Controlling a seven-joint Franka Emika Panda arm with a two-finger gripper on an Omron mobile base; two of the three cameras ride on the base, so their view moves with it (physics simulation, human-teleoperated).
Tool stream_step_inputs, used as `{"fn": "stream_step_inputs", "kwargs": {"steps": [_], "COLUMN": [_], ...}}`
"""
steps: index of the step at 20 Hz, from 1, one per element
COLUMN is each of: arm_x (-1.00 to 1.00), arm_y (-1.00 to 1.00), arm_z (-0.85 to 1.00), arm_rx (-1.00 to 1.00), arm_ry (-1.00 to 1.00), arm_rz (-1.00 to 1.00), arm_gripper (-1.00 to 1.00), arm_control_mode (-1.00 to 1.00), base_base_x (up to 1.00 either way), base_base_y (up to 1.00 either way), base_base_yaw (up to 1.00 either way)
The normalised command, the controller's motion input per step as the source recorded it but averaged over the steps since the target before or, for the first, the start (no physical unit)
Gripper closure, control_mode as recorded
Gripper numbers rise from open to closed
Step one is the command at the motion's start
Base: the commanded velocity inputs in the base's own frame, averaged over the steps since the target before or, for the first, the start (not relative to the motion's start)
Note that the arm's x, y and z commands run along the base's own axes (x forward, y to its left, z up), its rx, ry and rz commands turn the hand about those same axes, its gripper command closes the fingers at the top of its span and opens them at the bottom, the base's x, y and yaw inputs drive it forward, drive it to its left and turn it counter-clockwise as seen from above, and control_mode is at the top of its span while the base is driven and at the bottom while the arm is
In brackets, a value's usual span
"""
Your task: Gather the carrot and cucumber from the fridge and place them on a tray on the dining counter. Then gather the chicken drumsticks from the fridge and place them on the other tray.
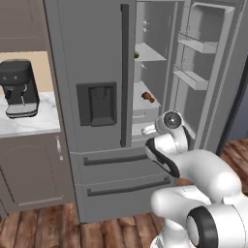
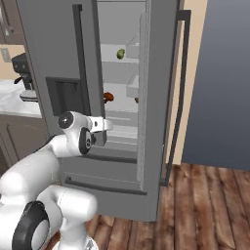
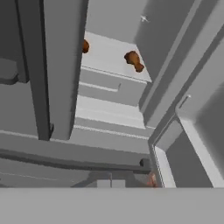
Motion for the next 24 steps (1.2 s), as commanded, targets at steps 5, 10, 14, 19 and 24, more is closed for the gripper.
{"fn": "stream_step_inputs", "kwargs": {"steps": [5,10,14,19,24], "arm_x": [-0.4,-0.08,0.01,0.02,0.02], "arm_y": [0.07,0.2,0.44,0.31,0.05], "arm_z": [0.37,0.42,0.23,0.24,0.32], "arm_rx": [0.35,0.28,0.15,0.03,0.01], "arm_ry": [0.0,0.03,-0.01,0.0,0.0], "arm_rz": [-0.13,-0.07,-0.02,-0.12,-0.13], "arm_gripper": [1.0,1.0,1.0,-1.0,-1.0], "arm_control_mode": [-1.0,-1.0,-1.0,-1.0,-1.0], "base_base_x": [0.0,0.0,0.0,0.0,0.0], "base_base_y": [0.0,0.0,0.0,0.0,0.0], "base_base_yaw": [0.0,0.0,0.0,0.0,0.0]}}
